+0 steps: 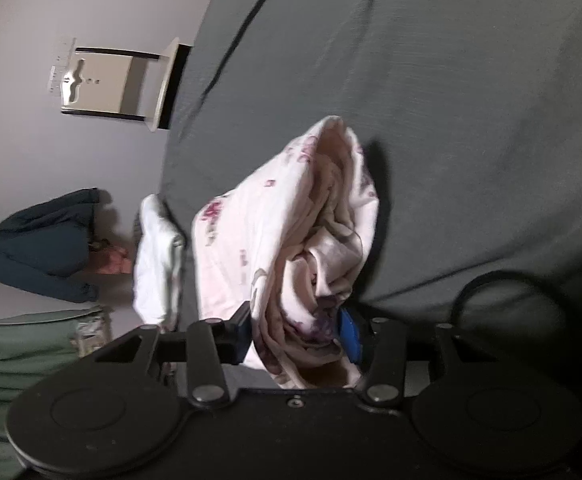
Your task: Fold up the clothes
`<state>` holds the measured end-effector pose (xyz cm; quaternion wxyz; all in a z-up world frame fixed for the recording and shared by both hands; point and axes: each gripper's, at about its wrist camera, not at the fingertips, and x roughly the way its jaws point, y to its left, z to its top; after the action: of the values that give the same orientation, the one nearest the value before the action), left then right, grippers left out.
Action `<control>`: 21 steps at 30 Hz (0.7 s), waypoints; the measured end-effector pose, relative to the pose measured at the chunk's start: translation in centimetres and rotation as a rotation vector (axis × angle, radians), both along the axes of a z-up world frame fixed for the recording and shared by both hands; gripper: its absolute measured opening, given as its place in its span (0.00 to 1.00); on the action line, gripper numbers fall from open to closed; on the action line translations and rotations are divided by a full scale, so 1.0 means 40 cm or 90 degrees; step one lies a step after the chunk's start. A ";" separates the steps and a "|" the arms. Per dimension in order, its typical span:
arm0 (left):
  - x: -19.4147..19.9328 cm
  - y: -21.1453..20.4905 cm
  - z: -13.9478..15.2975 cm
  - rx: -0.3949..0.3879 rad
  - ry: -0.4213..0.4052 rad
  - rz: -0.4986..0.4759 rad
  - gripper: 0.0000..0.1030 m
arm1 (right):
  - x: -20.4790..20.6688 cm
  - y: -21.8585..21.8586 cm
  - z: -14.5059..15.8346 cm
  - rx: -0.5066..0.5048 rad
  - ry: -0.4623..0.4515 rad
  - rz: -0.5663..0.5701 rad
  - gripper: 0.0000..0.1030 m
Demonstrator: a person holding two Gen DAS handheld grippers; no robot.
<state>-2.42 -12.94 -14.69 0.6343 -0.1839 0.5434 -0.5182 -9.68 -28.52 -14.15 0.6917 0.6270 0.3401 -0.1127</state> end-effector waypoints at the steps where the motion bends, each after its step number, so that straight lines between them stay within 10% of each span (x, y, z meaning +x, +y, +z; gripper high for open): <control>1: -0.002 0.001 -0.006 -0.003 0.008 0.015 0.06 | 0.004 0.000 0.002 0.002 -0.004 0.001 0.42; 7: -0.001 0.003 -0.026 -0.076 0.109 0.045 0.06 | 0.022 -0.005 0.008 -0.005 -0.006 0.006 0.42; 14: -0.010 0.050 0.005 -0.087 0.109 0.099 0.07 | 0.017 -0.015 -0.003 0.001 -0.004 0.010 0.42; 15: -0.009 0.057 0.005 -0.090 0.112 0.115 0.18 | 0.015 -0.015 -0.003 0.002 -0.005 0.011 0.42; 18: 0.001 0.070 -0.005 -0.100 0.145 0.169 1.00 | 0.012 -0.016 -0.003 0.003 -0.006 0.012 0.42; 21: 0.017 0.070 -0.027 -0.115 0.191 0.202 1.00 | 0.012 -0.017 0.000 0.003 -0.007 0.013 0.42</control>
<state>-1.74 -10.15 -15.75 0.6010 -0.3978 0.5474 -0.4253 -9.21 -29.21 -14.15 0.6932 0.6257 0.3429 -0.1015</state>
